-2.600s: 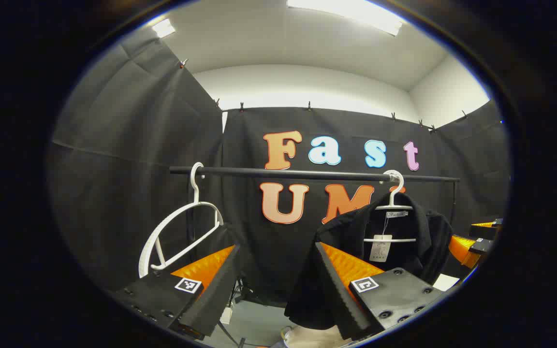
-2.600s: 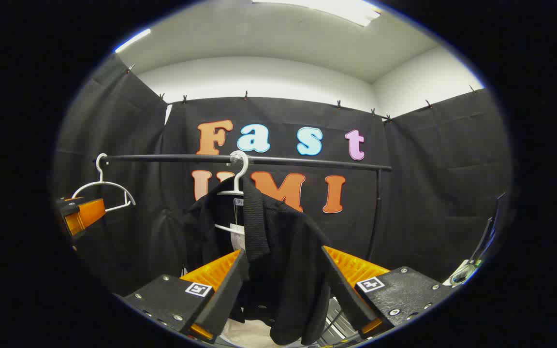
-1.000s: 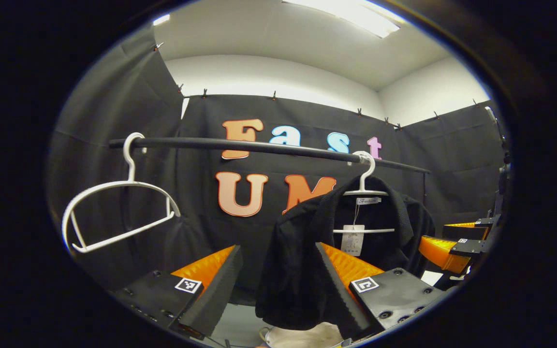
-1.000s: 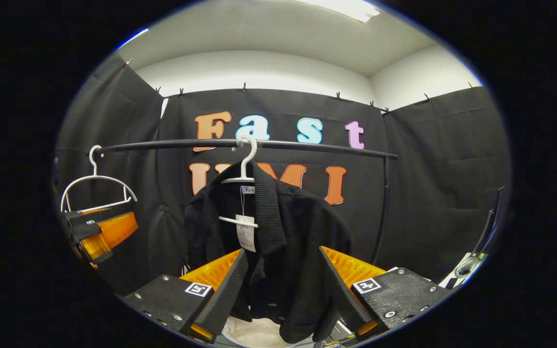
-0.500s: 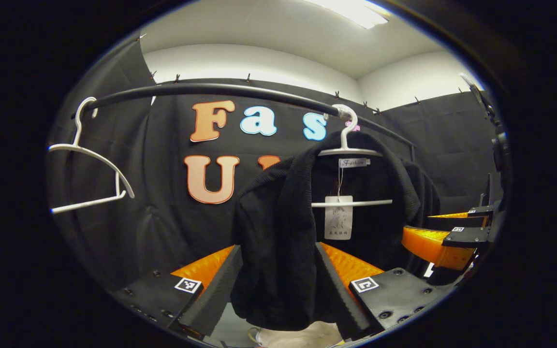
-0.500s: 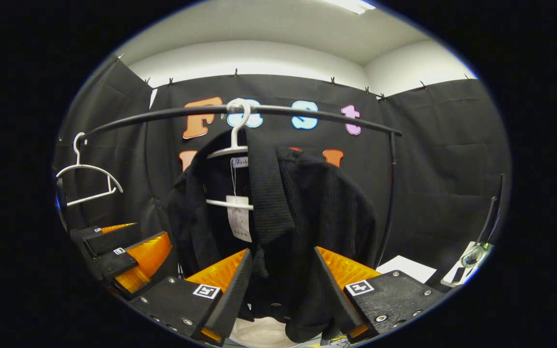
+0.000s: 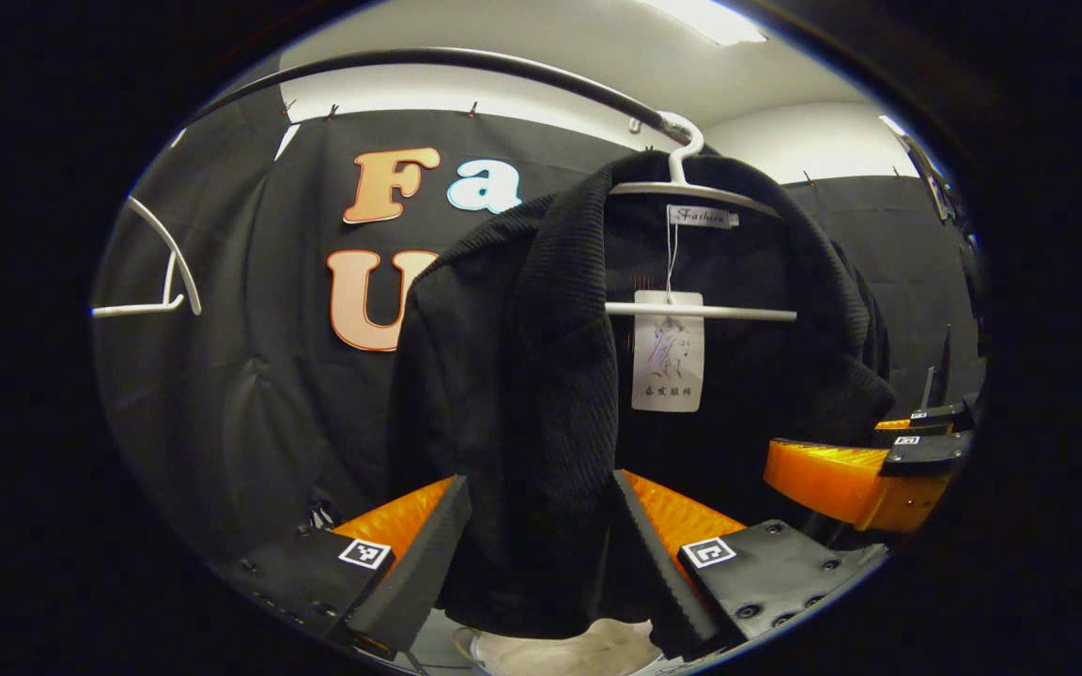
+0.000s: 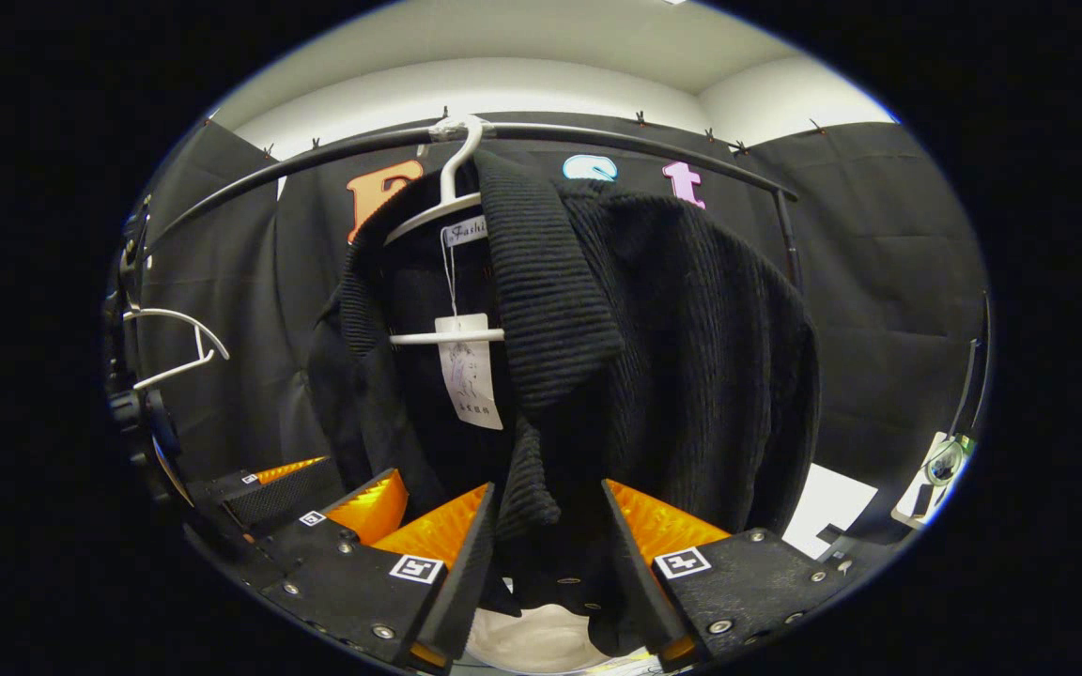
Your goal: Grasp the clothes on the hanger with both hands and then place them into the laundry hamper below.
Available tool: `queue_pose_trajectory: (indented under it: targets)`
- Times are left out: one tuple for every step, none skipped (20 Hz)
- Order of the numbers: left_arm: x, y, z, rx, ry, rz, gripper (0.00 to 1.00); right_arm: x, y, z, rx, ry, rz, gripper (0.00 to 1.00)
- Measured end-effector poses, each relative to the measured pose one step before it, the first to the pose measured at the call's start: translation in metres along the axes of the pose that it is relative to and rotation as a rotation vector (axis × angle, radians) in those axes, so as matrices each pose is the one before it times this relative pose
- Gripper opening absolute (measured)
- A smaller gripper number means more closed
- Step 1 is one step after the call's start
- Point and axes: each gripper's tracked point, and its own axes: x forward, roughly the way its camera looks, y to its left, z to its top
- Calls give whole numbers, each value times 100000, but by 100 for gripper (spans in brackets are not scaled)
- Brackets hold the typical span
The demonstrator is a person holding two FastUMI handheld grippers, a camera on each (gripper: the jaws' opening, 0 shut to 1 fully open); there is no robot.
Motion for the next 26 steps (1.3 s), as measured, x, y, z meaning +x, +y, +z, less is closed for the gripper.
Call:
queue_pose_trajectory:
  targets:
    - [480,37,-286,-471,250,1014,96,231,-79,-195,172,349,-523,64]
    - [517,-26,-209,-1577,262,924,97,271,-101,-254,28,123,-693,57]
    - [530,-63,-218,-1887,464,1129,93,333,-76,-103,151,284,-810,53]
    - [434,-17,-117,-1754,406,585,96,339,-73,7,438,311,-687,56]
    - [293,-52,35,-1003,-162,36,96,384,97,115,485,176,-294,46]
    - [326,-49,198,63,-282,-7,96,134,-40,-6,282,116,-453,55]
    - [188,30,292,405,-1044,-17,92,274,-137,52,-230,-150,-761,45]
    - [57,46,432,482,-774,217,93,112,-122,9,-280,-280,-618,42]
    - [203,4,156,114,-596,199,84,110,-104,-156,-118,-131,-465,34]
    - [-38,94,138,52,-43,-102,83,-164,-70,-70,64,-70,-384,25]
    - [-3,207,-103,382,39,716,72,-75,-192,77,19,-167,-464,23]
    - [-26,370,132,679,43,1051,62,66,-48,-44,-212,-369,-497,25]
    - [-11,230,10,651,231,444,51,-160,-261,73,-626,-2,-484,7]
    - [-317,184,97,536,270,-85,41,-198,-457,123,-677,-222,-943,12]
    - [-111,152,26,539,53,574,30,-373,-478,226,-822,-492,-940,7]
    - [-435,830,390,764,-508,2839,20,-447,-577,290,-1045,-608,-1101,5]
    - [-207,607,-9,714,522,1539,9,-461,-626,427,-977,-706,-1094,4]
    - [-160,46,67,144,756,-2353,7,-539,-624,619,-822,-504,-1108,3]
    - [-814,617,560,-46,635,1090,7,-475,-609,697,-646,-505,-643,1]
    - [-541,394,339,-187,350,277,7,-587,-623,754,-489,-738,-648,0]
    - [-419,765,406,-698,756,927,7,-426,-669,826,-355,-940,-838,0]
    - [-461,690,619,-1089,18,756,7,-406,-771,901,-6,-1055,-1065,0]
    - [-698,835,957,-780,-557,1172,10,-402,-702,1073,315,-1512,-823,0]
    - [-701,841,978,-385,-1197,1345,7,-544,-645,1156,481,-1809,-936,5]
    - [-685,844,1186,-39,-1602,1269,7,-410,-596,1269,282,-2107,-826,5]
    - [-707,827,1182,520,-1719,1247,10,-409,-695,1387,-245,-1964,-808,0]
